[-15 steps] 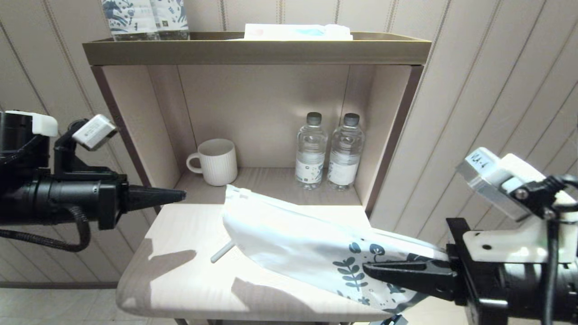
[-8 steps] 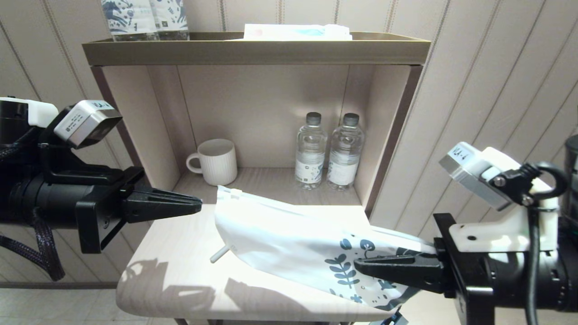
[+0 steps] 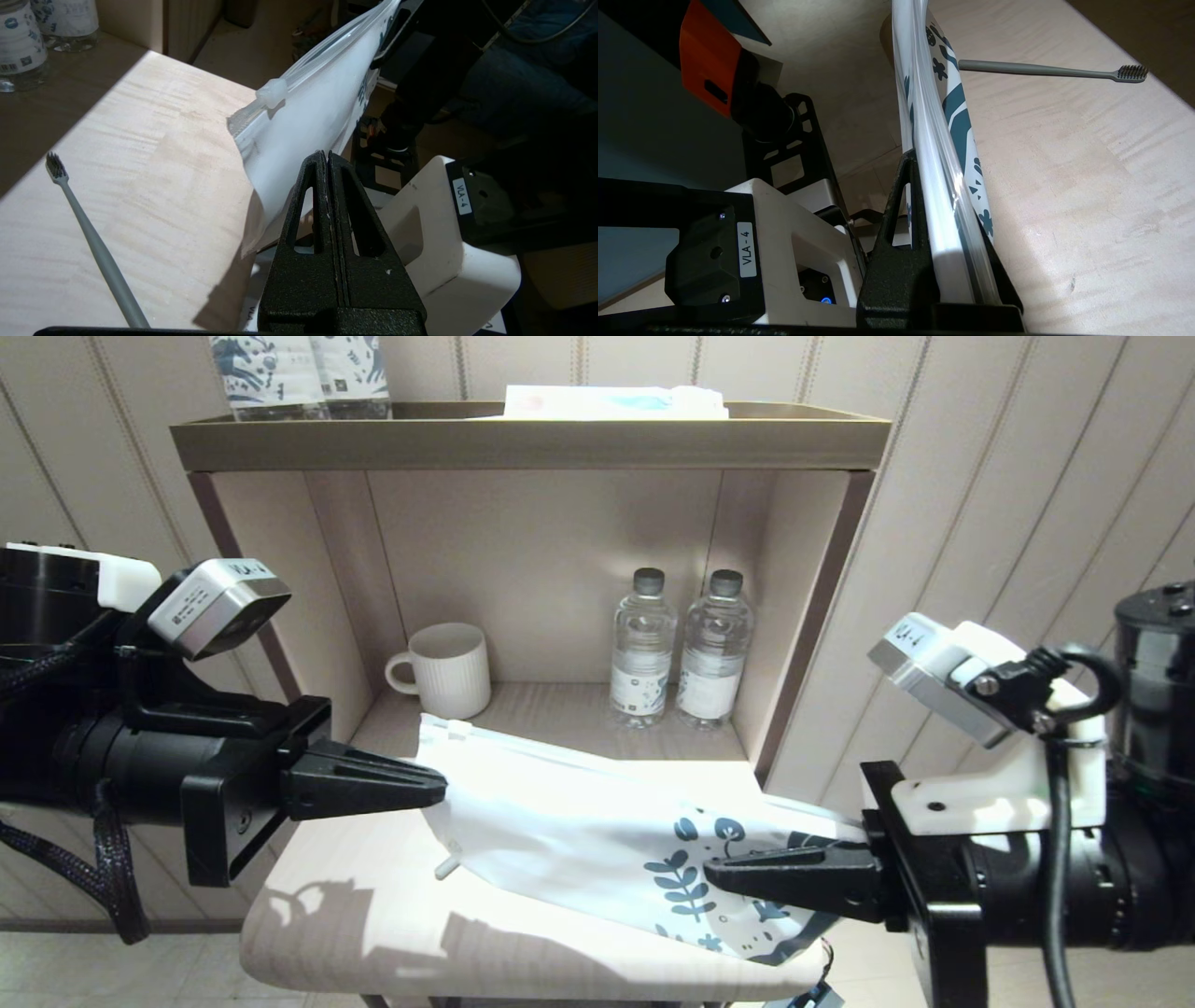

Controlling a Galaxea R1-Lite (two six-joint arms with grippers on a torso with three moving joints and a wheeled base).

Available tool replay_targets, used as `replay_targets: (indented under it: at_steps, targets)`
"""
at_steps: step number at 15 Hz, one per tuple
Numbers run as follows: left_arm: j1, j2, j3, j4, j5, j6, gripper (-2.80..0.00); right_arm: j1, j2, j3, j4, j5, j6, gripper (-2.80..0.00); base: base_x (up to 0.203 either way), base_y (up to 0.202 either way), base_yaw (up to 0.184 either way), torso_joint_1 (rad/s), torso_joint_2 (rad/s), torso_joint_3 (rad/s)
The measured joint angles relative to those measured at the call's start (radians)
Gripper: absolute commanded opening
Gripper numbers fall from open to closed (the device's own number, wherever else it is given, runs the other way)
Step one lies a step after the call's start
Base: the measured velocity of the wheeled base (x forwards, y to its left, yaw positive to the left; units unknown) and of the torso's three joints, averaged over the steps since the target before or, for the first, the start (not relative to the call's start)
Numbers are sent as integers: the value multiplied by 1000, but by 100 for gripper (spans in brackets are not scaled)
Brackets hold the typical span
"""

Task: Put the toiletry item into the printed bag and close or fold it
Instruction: Hand it to the other hand

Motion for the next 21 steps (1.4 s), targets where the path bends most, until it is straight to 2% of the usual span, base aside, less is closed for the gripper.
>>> replay_targets:
  at_steps: [9,10,16,18,21]
  targets:
    - [-10,-10,0,0,6,-6,-280,2,51,-33,-2,5,-2,-280,0,0,0,0,0,0]
    - [-10,-10,3,-2,11,-2,0,2,54,-34,-1,7,-3,-280,0,0,0,0,0,0]
    - [-3,-17,-1,-8,9,1,0,2,53,-34,0,11,-4,-280,0,0,0,0,0,0]
    - [34,-26,-2,-18,8,1,0,-1,46,-31,1,10,-4,-280,0,0,0,0,0,0]
    - [131,-28,-10,-58,9,6,0,-8,25,-29,3,11,-4,-280,0,0,0,0,0,0]
